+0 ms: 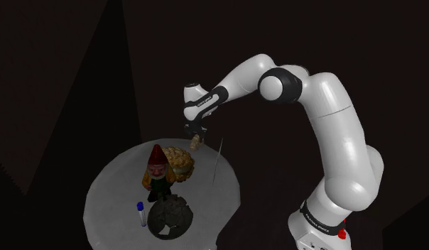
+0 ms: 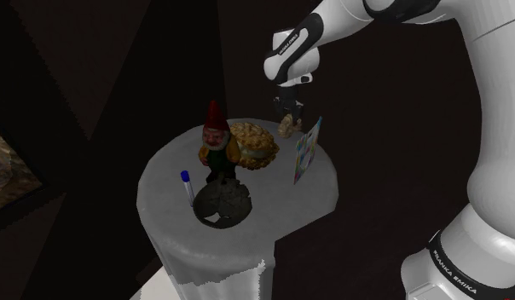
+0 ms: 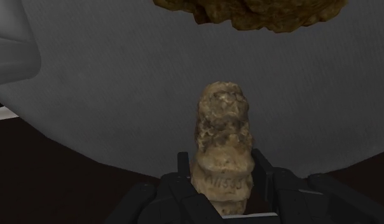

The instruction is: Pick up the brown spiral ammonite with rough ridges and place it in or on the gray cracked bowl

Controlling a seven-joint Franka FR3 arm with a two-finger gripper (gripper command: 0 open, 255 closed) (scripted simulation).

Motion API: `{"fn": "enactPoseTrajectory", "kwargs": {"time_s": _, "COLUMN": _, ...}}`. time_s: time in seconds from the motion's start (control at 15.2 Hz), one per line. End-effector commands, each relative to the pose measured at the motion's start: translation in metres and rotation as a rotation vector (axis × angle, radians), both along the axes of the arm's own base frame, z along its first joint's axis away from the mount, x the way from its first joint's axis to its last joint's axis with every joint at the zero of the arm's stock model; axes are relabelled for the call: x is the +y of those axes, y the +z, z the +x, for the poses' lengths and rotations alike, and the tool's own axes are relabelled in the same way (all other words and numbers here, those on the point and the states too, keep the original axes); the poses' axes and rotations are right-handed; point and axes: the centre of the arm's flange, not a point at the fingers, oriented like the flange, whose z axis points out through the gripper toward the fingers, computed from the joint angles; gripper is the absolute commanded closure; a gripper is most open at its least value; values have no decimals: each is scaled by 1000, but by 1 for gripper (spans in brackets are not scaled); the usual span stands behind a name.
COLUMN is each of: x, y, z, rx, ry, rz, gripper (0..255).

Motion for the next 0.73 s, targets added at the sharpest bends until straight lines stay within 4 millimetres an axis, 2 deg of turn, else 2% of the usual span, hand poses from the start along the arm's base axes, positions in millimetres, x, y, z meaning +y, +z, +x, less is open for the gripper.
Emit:
{"fn": "enactPoseTrajectory", "kwargs": {"time_s": 0.0, "x": 0, "y": 8, "z": 0, "rx": 0, "ry": 0, "rz": 0, "gripper": 255}}
{"fn": "enactPoseTrajectory", "kwargs": {"time_s": 0.66, "x": 0, "y": 60, "z": 0, "rx": 0, "ry": 0, "rz": 0, "gripper": 255}}
